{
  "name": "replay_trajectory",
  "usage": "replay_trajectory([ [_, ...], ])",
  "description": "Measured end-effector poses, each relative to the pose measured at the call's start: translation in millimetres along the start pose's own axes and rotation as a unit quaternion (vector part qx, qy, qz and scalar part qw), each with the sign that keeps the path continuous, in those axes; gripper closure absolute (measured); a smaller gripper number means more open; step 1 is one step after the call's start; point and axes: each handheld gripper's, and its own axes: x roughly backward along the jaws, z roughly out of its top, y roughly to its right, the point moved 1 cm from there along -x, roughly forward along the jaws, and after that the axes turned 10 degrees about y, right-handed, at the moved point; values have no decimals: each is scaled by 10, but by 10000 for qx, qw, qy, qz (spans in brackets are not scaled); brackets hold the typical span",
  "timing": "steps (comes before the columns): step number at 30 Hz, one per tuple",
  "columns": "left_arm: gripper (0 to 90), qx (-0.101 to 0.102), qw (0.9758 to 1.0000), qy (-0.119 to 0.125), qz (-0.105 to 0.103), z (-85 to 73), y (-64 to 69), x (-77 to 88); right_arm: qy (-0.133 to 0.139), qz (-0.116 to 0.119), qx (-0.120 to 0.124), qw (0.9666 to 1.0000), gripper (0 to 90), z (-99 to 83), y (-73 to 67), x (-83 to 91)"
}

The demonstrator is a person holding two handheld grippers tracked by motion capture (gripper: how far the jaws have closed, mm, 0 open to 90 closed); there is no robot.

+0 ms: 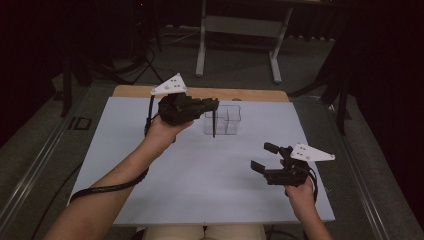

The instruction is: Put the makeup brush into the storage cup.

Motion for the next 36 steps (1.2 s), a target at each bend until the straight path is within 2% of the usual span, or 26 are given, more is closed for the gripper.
replay_trajectory([
  [4, 855, -33, 10000, -29, 30, 72, -2, -45, 15, 20, 15, 10000, 154, 7, -9, -2],
  [5, 855, -101, 9999, -40, 62, 96, -1, -62, 8, 11, 40, 10000, 154, 7, -10, -3],
  [14, 854, -164, 9998, -49, 82, 238, -75, -177, -48, 96, 15, 9999, 167, -3, -14, -23],
  [15, 854, -119, 9999, -51, 80, 245, -97, -196, -47, 86, 68, 9999, 166, 3, -24, -22],
  [18, 854, -170, 9997, -40, 161, 254, -158, -238, -11, 53, 91, 9999, 164, 3, -23, -23],
  [20, 854, -213, 9995, -94, 199, 258, -198, -255, -15, 58, 90, 9999, 164, 2, -23, -23],
  [22, 854, -158, 9996, -64, 218, 264, -252, -265, -6, 53, 94, 9999, 163, 1, -22, -19],
  [26, 854, -181, 9994, -42, 295, 272, -336, -278, 31, 58, 70, 10000, 162, 3, -11, -11],
  [27, 854, -249, 9990, -56, 375, 273, -386, -290, 35, 64, 75, 9999, 161, 2, -8, -11],
  [29, 854, -229, 9988, -28, 425, 271, -425, -297, 28, 96, 52, 9999, 157, -3, -7, -12],
  [36, 853, -178, 9979, -20, 617, 191, -565, -362, 10, 144, 10, 9999, 140, -21, 14, -22],
])
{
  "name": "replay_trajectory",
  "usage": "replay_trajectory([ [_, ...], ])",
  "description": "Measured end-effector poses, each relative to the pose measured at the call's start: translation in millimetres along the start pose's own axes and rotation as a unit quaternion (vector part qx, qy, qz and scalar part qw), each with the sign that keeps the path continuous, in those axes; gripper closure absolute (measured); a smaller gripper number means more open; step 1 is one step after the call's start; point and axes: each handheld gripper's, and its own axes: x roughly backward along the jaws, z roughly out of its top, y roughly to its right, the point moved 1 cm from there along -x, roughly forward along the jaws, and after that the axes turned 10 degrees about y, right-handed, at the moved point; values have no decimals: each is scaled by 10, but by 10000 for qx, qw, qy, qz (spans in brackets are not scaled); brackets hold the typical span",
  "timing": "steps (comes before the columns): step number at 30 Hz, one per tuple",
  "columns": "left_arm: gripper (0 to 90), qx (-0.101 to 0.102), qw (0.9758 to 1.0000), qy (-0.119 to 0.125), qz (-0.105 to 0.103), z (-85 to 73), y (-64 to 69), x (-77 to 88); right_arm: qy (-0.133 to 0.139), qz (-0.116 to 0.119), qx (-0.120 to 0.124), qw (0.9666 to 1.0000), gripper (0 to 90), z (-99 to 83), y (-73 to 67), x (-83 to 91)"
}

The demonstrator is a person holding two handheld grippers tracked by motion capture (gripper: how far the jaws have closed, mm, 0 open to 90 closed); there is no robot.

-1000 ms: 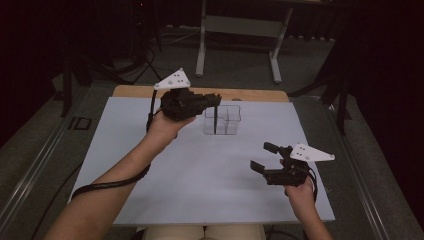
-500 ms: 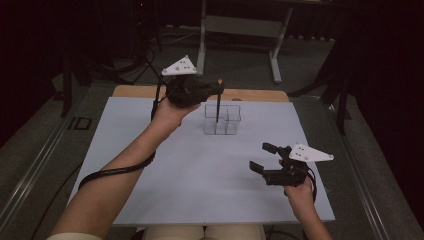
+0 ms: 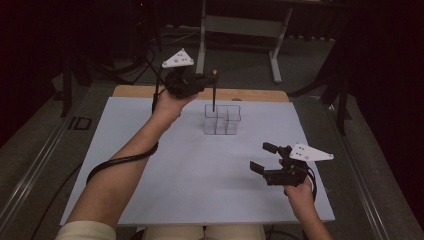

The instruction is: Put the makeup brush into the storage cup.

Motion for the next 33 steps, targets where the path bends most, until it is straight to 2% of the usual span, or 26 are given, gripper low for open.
replay_trajectory([
  [13, 853, -23, 9997, 90, 209, -99, -149, -115, -65, 27, 68, 10000, 142, -32, -3, -14],
  [18, 853, 61, 9994, 188, 295, -131, -208, -140, -92, 47, 47, 9999, 142, -43, -1, -14],
  [25, 852, -15, 9988, 232, 425, -183, -268, -172, -117, 81, 10, 9999, 142, -56, 2, -16],
  [29, 852, -57, 9986, 168, 490, -232, -303, -183, -128, 94, 11, 9999, 143, -58, -3, -16],
  [33, 852, -76, 9983, 247, 513, -276, -322, -195, -148, 99, 16, 9998, 143, -68, -2, -19],
])
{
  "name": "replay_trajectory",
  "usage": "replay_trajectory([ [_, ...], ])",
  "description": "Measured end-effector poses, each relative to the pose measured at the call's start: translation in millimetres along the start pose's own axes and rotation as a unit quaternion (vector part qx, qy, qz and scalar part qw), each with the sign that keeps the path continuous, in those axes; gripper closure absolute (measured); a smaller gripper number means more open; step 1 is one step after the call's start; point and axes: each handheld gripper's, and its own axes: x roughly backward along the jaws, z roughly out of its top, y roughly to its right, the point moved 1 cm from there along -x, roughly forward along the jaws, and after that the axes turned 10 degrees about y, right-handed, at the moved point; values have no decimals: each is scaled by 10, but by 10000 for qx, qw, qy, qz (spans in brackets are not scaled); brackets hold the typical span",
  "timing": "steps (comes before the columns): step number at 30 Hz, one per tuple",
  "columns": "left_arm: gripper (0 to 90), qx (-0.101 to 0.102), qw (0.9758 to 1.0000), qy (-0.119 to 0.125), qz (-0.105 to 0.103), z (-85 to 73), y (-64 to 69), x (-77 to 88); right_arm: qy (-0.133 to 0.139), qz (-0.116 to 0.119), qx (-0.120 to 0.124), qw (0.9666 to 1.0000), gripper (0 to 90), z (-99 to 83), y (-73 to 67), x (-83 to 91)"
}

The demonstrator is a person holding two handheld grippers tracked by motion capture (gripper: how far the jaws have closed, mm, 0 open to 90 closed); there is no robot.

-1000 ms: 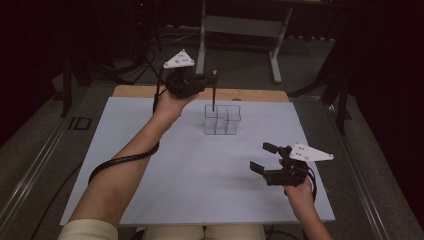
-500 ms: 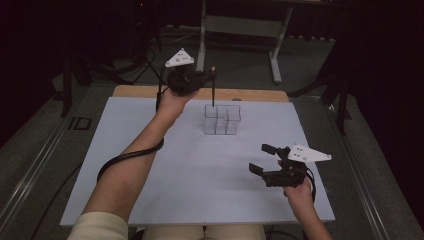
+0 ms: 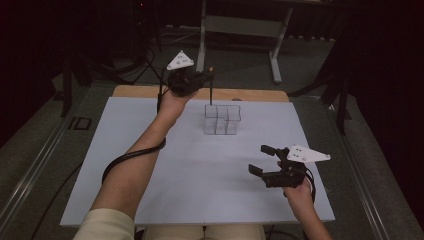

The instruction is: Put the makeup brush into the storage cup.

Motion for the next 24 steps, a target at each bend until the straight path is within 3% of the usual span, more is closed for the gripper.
replay_trajectory([
  [8, 852, -14, 9999, -66, 110, -128, -55, -44, -9, -6, 10, 10000, 143, -2, 2, 5],
  [12, 850, 108, 9998, -66, 155, -211, -92, -61, -28, -7, 14, 10000, 143, -7, 5, 5],
  [24, 848, 167, 9996, -116, 216, -408, -133, -106, -60, 15, 13, 10000, 143, -14, 10, 0],
])
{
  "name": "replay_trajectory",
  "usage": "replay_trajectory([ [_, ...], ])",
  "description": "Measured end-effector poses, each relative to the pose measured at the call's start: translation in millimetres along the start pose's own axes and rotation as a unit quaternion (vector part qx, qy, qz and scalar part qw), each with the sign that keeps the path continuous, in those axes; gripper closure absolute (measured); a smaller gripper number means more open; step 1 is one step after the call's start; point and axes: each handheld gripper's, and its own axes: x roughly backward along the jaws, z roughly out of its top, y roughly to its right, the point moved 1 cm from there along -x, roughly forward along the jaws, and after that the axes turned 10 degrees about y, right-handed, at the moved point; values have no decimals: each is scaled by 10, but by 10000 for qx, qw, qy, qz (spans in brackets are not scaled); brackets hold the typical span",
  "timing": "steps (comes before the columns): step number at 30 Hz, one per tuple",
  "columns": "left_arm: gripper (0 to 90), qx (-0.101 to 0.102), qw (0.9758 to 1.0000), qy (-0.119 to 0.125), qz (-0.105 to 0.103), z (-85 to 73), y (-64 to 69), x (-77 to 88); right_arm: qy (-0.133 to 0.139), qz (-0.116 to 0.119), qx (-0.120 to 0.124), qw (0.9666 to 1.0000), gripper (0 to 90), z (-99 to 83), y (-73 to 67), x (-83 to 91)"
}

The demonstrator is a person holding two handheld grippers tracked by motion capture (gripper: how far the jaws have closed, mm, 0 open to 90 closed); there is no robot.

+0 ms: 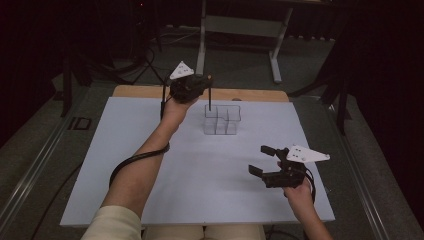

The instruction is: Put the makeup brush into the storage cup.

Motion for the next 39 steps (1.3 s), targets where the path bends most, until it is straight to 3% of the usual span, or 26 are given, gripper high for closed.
replay_trajectory([
  [8, 838, 99, 9999, -61, 7, -93, -16, -20, -15, 2, 20, 10000, 143, -5, 1, -2],
  [11, 667, 214, 9997, -108, 61, -96, -9, -29, -28, 4, 20, 10000, 143, -7, 2, -6],
  [12, 637, 334, 9994, -82, 78, -87, -10, -26, -35, 11, 16, 10000, 144, -7, 2, -6],
  [19, 533, 444, 9989, -102, 49, -21, 27, -12, -20, 14, 2, 10000, 144, -1, 11, 2],
  [23, 438, 493, 9987, -120, 94, 5, 60, -8, -20, 14, 18, 10000, 145, 2, 11, 2],
  [24, 369, 497, 9986, -142, 117, 7, 72, -10, -19, 12, 16, 10000, 144, 3, 10, 3],
  [26, 363, 496, 9985, -160, 141, 15, 90, -4, -18, 6, 3, 10000, 145, 7, 11, 4],
  [28, 349, 626, 9980, -121, 27, 23, 101, 5, -12, 6, 1, 10000, 145, 6, 14, 4],
  [32, 340, 581, 9981, -188, -4, 34, 156, 15, -10, 6, 2, 10000, 144, 5, 16, 2],
  [34, 255, 600, 9979, -224, 1, 40, 177, 21, -14, 4, 5, 10000, 145, 4, 18, 1],
  [35, 255, 620, 9977, -269, -38, 39, 184, 25, -14, 4, 5, 10000, 145, 4, 18, 1],
  [36, 155, 617, 9973, -328, -226, 33, 197, 26, -9, 8, 1, 10000, 144, 4, 17, 1],
  [39, 154, 468, 9978, -358, -294, 25, 238, 39, -7, 15, -21, 10000, 144, 9, 7, 1],
])
